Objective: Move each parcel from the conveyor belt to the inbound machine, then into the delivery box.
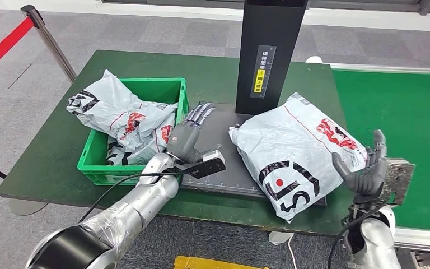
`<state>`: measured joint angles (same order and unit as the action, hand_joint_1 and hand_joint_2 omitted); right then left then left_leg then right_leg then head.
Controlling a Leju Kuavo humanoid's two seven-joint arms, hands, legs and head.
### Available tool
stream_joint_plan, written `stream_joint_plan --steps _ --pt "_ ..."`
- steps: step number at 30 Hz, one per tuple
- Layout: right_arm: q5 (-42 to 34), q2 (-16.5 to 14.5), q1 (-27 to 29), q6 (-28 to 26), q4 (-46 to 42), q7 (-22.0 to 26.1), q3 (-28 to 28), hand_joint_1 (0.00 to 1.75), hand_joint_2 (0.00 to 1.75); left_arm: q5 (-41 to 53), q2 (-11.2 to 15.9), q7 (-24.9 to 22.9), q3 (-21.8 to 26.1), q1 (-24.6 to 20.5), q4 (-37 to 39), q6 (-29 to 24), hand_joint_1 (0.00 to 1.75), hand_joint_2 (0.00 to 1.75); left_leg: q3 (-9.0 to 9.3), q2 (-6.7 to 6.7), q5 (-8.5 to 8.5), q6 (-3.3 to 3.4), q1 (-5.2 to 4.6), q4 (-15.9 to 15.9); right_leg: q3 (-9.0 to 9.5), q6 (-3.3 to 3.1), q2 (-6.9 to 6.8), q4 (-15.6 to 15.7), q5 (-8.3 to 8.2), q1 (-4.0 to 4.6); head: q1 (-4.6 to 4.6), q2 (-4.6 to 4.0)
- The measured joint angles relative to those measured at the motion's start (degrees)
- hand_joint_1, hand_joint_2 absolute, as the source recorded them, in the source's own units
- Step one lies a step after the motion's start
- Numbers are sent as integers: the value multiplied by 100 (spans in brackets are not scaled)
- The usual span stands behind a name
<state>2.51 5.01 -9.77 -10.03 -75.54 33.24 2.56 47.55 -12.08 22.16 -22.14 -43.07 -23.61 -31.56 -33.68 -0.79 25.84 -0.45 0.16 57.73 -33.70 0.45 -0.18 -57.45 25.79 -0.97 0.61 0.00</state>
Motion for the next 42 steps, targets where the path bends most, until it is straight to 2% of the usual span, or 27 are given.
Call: stream_joint_plan --steps 4,7,13,17,28,36,42 --pt "22 -26 24 -4 0 -28 256 0 175 18 3 -3 28 3 1 9 0 0 1 2 0 0 0 0 -2 0 1 0 0 0 -2 0" --pt "111 -44 94 -226 -1 -127 476 0 175 97 4 -52 30 8 1 38 0 0 2 -4 0 0 0 0 -3 0 -4 1 1 1 -1 0" --pt "587 -45 312 -274 -15 -140 1473 0 175 172 46 -81 74 38 1 41 0 0 -4 -5 2 1 0 0 -4 0 -3 2 1 0 0 0" --pt "668 -50 352 -277 -13 -133 1841 0 175 172 57 -74 80 44 2 41 0 0 -3 -4 2 2 -1 0 -3 0 0 4 1 0 -1 0" --pt "652 -79 363 -198 7 -168 2087 0 175 174 62 -64 94 64 1 20 0 0 -2 1 1 1 0 0 -3 0 0 2 1 0 0 0" --pt "481 -71 341 186 522 -12 2382 0 175 165 156 31 223 186 -3 -45 0 0 -3 0 2 2 0 0 -3 0 -1 3 1 0 0 0" --pt "496 -99 367 690 928 150 2424 0 175 179 186 202 233 290 -31 -1 0 0 -3 2 2 2 0 -1 -3 0 1 2 1 1 -1 0"
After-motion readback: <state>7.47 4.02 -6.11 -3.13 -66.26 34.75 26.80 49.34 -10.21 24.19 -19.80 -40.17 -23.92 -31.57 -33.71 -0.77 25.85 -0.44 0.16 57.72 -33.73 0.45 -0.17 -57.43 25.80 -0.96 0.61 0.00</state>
